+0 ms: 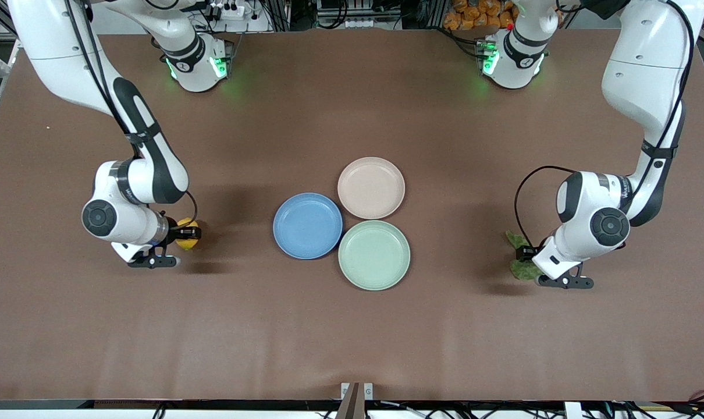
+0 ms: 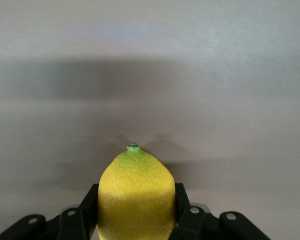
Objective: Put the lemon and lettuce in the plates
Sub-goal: 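Carry the lemon onto the blue plate with the right gripper and release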
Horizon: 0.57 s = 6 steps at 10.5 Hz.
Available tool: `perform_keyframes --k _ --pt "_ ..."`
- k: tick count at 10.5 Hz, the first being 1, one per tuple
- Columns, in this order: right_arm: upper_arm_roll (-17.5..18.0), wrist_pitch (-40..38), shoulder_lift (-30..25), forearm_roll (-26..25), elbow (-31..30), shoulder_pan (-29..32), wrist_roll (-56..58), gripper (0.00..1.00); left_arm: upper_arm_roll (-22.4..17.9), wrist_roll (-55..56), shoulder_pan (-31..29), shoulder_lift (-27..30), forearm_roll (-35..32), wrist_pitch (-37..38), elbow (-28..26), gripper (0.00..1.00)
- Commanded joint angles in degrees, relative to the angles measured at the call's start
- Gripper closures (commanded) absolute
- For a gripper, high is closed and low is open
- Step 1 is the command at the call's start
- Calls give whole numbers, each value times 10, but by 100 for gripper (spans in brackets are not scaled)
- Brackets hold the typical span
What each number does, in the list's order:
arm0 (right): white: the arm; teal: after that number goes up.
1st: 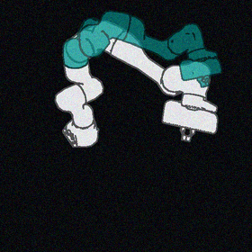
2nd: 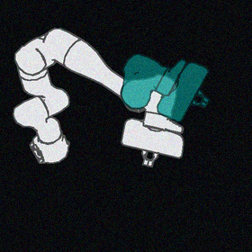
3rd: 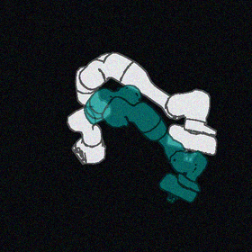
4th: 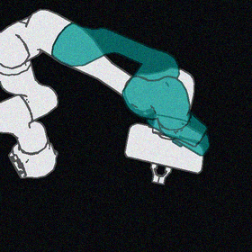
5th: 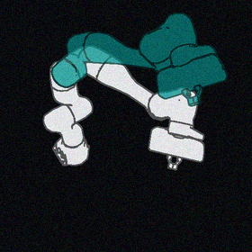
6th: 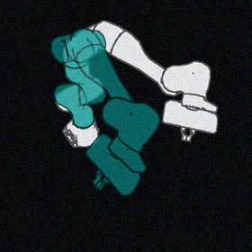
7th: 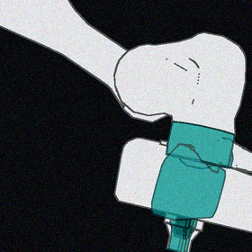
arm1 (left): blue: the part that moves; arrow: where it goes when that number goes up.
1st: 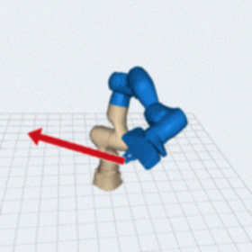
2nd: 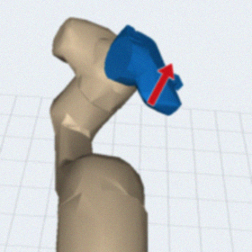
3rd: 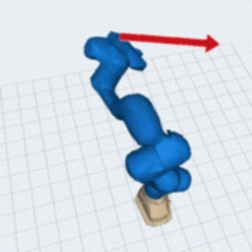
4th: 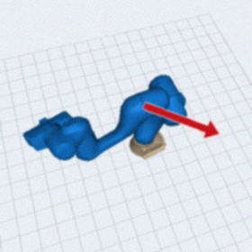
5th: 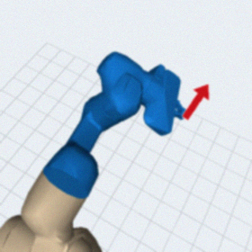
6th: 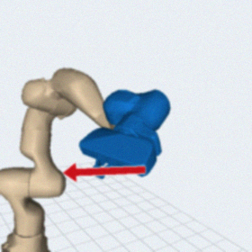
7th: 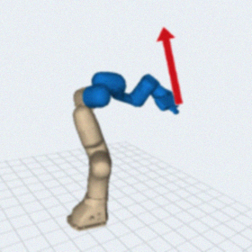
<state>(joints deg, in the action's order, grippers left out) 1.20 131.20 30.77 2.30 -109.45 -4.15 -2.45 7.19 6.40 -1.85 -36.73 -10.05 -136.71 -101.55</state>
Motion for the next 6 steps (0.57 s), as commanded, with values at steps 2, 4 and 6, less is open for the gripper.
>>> perform_keyframes --k 2,4,6 --pt "51 -101 -12 38 100 -4 -77 100 -1 30 13 -25 -1 -31 12 20" --pt "67 -120 1 46 157 -43 -164 100 -1 30 13 -27 -1 -37 11 33" --pt "73 -114 23 65 192 -105 -250 100 -1 30 14 -28 -1 -37 11 66"
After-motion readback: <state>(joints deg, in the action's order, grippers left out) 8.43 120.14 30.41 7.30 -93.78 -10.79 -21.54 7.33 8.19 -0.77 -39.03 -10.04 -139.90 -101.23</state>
